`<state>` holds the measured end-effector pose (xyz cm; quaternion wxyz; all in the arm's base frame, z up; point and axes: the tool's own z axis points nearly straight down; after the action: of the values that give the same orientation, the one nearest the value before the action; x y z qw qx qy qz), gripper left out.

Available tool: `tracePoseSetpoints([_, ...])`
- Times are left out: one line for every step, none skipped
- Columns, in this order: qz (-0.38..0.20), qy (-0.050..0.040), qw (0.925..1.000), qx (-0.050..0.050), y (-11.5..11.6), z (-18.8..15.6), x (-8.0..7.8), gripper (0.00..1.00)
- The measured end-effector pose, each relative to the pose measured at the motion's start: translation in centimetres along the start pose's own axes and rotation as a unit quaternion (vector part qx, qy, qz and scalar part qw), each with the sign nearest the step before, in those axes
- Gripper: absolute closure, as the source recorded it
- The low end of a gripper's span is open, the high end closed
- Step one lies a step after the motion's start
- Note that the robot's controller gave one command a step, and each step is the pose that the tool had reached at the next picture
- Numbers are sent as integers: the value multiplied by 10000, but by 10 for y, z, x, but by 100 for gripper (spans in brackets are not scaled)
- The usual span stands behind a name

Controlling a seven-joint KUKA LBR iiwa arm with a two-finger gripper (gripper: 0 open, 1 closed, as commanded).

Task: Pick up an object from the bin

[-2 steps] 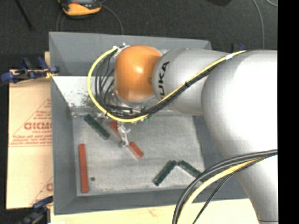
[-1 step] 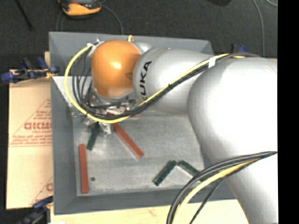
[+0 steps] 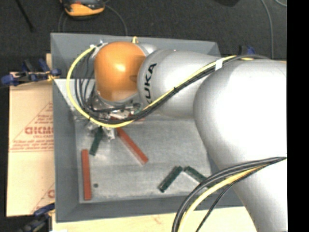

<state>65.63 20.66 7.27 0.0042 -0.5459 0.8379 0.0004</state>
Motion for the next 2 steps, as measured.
tracePoseSetpoints([117, -9, 9999, 12, 9, -1, 21, 100])
tracePoseSetpoints([214, -5, 9998, 18, 12, -1, 20, 100])
